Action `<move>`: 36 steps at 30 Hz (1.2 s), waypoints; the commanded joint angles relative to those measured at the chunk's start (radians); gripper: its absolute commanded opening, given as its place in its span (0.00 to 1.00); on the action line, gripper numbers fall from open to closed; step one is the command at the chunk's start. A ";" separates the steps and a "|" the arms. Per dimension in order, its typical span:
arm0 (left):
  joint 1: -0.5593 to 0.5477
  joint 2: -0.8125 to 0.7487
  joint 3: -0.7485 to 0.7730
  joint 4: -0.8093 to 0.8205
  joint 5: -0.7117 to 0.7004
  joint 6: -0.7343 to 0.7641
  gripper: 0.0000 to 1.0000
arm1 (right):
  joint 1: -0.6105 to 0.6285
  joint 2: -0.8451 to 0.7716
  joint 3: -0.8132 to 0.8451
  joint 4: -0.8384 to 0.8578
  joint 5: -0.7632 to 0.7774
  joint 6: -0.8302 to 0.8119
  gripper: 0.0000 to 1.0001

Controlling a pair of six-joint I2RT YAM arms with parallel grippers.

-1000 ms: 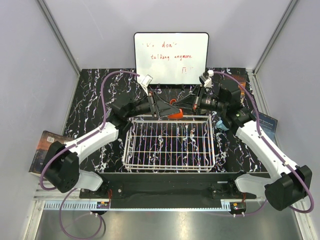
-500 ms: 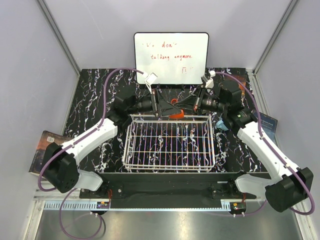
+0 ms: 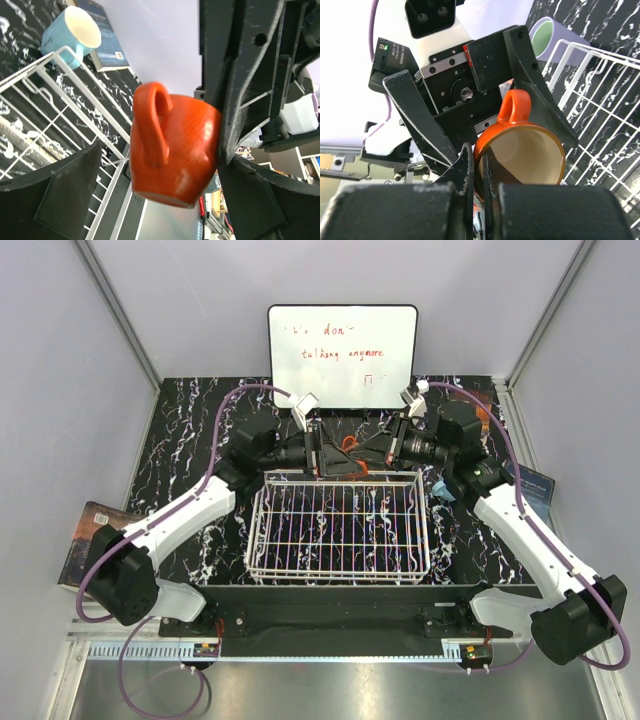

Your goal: Unload the cups from the dish rack

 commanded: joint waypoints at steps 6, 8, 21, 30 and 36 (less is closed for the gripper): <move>0.063 -0.092 0.018 -0.171 -0.058 0.077 0.99 | 0.014 -0.055 0.075 -0.036 0.079 -0.075 0.00; 0.086 -0.114 0.005 -0.194 -0.073 0.083 0.99 | 0.012 -0.052 0.090 -0.063 0.104 -0.098 0.00; 0.152 -0.290 -0.033 -0.504 -0.378 0.166 0.99 | 0.012 0.320 0.576 -0.717 0.848 -0.514 0.00; 0.151 -0.410 -0.131 -0.556 -0.441 0.143 0.99 | 0.012 0.615 0.745 -0.732 0.939 -0.552 0.00; 0.149 -0.468 -0.179 -0.577 -0.470 0.140 0.99 | 0.012 0.770 0.845 -0.715 0.948 -0.568 0.00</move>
